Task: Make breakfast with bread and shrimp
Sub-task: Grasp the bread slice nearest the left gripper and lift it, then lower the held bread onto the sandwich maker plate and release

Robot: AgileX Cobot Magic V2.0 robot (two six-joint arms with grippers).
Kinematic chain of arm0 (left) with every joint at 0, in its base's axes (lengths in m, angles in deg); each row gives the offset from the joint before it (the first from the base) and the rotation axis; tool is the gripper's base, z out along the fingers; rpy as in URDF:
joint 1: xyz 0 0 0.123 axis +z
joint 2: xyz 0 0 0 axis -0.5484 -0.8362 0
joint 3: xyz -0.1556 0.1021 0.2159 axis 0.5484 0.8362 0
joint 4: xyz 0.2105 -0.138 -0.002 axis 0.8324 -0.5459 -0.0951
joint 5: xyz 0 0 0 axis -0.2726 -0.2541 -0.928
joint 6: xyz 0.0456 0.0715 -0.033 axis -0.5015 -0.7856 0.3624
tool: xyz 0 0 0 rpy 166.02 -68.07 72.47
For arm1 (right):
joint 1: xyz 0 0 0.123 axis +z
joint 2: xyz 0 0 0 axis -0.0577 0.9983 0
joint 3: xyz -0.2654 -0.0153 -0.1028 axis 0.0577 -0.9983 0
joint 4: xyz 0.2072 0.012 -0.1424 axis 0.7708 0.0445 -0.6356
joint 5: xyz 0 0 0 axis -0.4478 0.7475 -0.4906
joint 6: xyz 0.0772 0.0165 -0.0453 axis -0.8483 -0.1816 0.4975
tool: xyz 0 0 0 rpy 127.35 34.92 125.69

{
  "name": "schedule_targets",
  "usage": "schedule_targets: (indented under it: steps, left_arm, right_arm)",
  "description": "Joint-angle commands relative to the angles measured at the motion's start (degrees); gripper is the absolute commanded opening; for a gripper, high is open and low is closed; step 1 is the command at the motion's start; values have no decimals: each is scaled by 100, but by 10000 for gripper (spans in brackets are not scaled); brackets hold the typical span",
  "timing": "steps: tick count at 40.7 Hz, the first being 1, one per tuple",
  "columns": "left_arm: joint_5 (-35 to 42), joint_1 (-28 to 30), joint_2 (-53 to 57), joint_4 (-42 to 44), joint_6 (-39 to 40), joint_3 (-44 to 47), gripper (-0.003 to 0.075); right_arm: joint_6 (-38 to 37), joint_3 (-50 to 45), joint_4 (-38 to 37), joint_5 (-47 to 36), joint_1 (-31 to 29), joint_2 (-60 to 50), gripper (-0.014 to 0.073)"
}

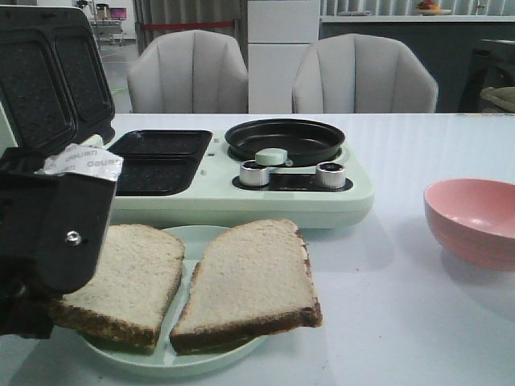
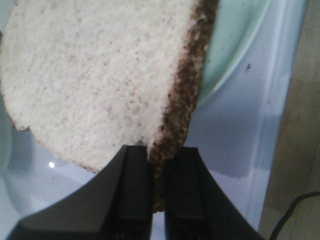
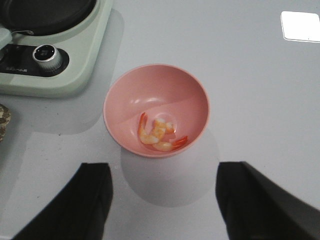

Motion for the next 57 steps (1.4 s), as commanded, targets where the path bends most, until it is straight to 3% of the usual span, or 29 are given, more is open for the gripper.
schedule_targets:
  steps: [1,18,30,42,52,57]
  left_arm:
    - [-125,-31,228,-75,81,-163,99]
    - [-531,-31,1994,-210,81,-176,99]
    - [-531,-31,2997,608,81,-602,99]
    - [-365,48,2386,2246,164,-1237,99]
    - [-121,695,1096,3314,1179,-2074,99]
    - [168,1104,380,3438,1271,-2565,99]
  right_arm:
    - [28,191,-52,-366,-26,6,549]
    - [28,191,-52,-366,-26,6,549]
    - [28,191,-52,-366,-26,6,549]
    - [28,191,-52,-366,-26,6,549]
    - [28,191,-52,-366,-26,6,549]
    - [28,191,-52,-366,-26,6,549]
